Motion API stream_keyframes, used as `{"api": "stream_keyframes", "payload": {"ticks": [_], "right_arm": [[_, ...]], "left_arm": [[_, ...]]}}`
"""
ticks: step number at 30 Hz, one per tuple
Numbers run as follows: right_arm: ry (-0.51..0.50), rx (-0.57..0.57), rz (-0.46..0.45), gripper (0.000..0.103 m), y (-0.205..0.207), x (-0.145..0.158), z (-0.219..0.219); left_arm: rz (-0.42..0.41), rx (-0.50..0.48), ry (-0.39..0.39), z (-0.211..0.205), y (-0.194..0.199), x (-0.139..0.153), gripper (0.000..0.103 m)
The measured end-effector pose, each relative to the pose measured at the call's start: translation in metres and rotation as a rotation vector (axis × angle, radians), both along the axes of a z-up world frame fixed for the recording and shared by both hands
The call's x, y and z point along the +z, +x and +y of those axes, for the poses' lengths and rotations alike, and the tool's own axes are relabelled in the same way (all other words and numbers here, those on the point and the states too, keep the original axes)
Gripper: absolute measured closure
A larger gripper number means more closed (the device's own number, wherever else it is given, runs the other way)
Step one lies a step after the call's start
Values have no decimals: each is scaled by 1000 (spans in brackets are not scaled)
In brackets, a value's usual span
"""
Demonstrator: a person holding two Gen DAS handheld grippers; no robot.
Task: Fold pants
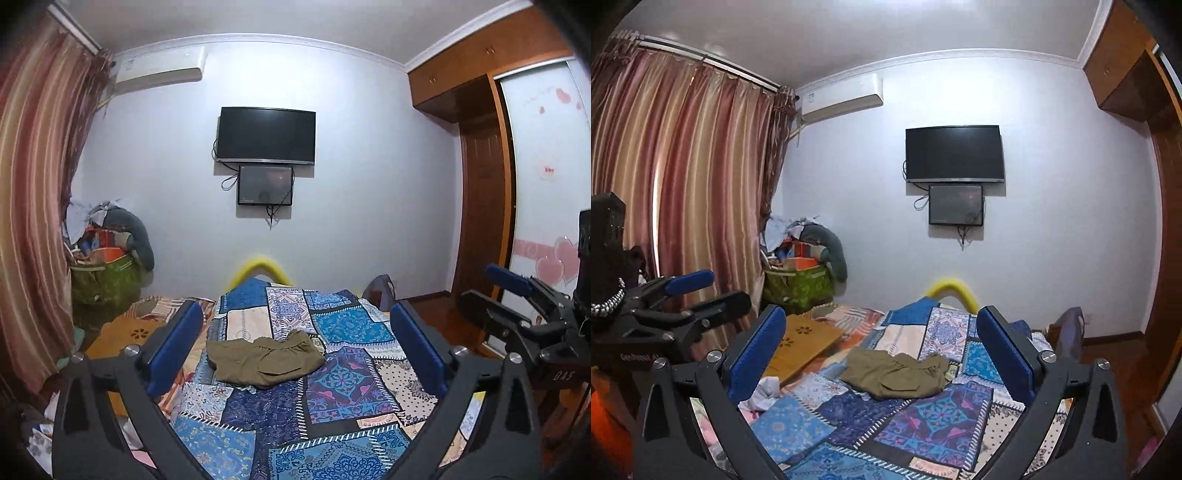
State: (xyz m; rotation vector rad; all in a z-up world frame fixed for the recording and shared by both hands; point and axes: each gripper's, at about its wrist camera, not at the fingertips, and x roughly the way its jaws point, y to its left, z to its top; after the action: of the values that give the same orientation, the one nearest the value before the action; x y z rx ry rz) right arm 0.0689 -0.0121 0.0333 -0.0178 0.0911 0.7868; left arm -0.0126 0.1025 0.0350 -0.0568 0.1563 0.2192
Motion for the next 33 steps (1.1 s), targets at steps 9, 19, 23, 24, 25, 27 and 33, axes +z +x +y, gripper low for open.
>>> {"api": "stream_keyframes", "payload": {"ticks": [9,19,23,24,25,27,33], "right_arm": [[6,0,12,0,-5,-9,-7],[5,-2,23,0,-6,-10,-9],[8,-5,29,0,-6,-9,-10],[8,-6,30,0,-6,-8,-11],[9,-7,30,0,-6,-9,-11],[10,-6,32,0,-6,-8,-12],[8,-6,34,0,-7,-6,-13]], "left_arm": [[2,7,20,-2,1,-4,1],[10,13,6,1,3,-9,1],[11,14,7,2,4,-9,0],[13,15,7,2,4,-9,0],[15,13,6,2,4,-9,0],[19,10,3,3,5,-9,0],[20,12,2,4,7,-10,0]]}}
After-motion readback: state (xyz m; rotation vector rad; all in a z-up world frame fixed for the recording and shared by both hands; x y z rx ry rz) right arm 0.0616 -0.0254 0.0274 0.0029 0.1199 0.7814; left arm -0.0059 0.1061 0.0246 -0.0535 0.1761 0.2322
